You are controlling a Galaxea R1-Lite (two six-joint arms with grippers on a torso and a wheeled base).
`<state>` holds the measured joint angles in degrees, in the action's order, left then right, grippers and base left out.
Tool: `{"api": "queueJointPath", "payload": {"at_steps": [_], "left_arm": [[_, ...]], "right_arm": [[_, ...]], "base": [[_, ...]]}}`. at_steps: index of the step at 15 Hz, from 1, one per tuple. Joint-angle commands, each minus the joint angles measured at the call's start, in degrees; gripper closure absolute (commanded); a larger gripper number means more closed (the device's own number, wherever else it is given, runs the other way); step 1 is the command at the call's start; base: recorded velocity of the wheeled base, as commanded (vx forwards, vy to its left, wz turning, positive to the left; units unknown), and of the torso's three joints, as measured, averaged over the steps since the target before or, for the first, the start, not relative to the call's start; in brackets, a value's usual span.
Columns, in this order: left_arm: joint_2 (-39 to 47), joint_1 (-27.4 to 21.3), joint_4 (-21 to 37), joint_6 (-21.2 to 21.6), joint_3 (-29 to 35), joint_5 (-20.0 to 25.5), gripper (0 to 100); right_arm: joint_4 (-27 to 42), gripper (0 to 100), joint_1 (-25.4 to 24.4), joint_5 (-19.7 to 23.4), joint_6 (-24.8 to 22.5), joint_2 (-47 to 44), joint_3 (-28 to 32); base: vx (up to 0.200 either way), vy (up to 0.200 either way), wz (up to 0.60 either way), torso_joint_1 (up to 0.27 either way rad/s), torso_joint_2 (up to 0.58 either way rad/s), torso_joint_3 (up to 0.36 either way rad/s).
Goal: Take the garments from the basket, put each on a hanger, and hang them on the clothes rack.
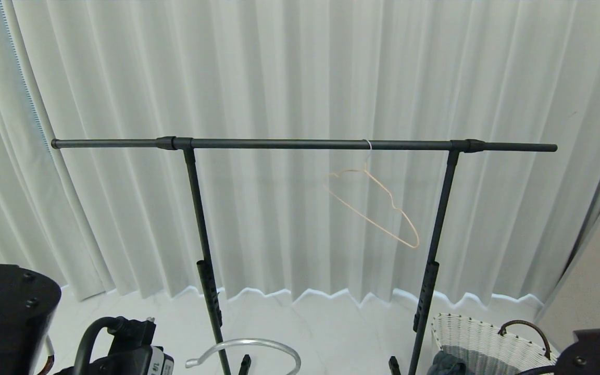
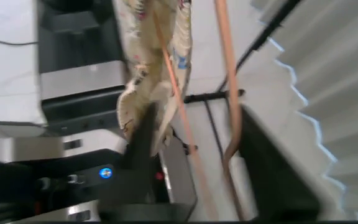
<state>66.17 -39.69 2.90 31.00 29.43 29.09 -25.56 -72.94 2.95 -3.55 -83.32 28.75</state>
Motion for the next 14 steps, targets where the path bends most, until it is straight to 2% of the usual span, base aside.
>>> {"api": "queueJointPath", "payload": {"at_steps": [1, 3, 5, 7, 8, 10, 11, 13, 14], "left_arm": [[-0.96, 0.05, 0.0, 0.02, -0.69, -0.52, 100], [-2.54, 0.05, 0.0, 0.02, -1.83, -4.21, 100], [-4.3, 1.46, -0.09, -0.06, -4.03, -8.87, 100], [-5.61, 4.54, -0.53, -0.5, -4.38, -9.05, 100], [-5.35, 8.14, -2.64, -0.5, -4.03, -9.05, 100], [-4.3, 13.24, -7.12, -0.68, -2.27, -9.14, 100], [-4.03, 15.08, -7.47, -1.56, -0.51, -9.14, 100], [-3.68, 15.61, -7.47, -4.72, 2.39, -9.14, 100], [-3.59, 15.61, -7.56, -7.45, 4.76, -9.14, 100]], "right_arm": [[0.08, 0, 0.43, -2.25, 0.12, -0.09, -0.18], [0.08, 0, 2.36, -6.55, 0.21, 0.18, -0.44], [0.16, 0, 5.61, -7.61, 0.21, 0.88, -1.41], [0.16, 0, 7.72, -7.78, 0.21, 1.5, -2.91], [0.08, 0, 7.9, -7.78, 0.82, 1.41, -2.99], [-0.19, 0, 7.9, -7.87, 3.81, 0.09, -2.11], [-1.59, 0, 7.9, -8.14, 5.39, -0.79, -1.59], [-5.46, 0, 7.99, -9.63, 7.41, -2.9, -0.88], [-8.45, 0, 7.99, -12.09, 10.23, -5.89, 1.14]], "base": [[0.0, 0.0, 0.0, 0.0, 0.0, 0.0], [0.0, 0.0, 0.0, 0.0, 0.0, 0.0], [0.0, 0.0, 0.0, 0.0, 0.0, 0.0], [0.0, 0.0, 0.0, 0.0, 0.0, 0.0], [0.0, 0.0, 0.0, 0.0, 0.0, 0.0], [0.0, 0.0, 0.0, 0.0, 0.0, 0.0], [0.0, 0.0, 0.0, 0.0, 0.0, 0.0], [0.0, 0.0, 0.0, 0.0, 0.0, 0.0], [0.0, 0.0, 0.0, 0.0, 0.0, 0.0]]}}
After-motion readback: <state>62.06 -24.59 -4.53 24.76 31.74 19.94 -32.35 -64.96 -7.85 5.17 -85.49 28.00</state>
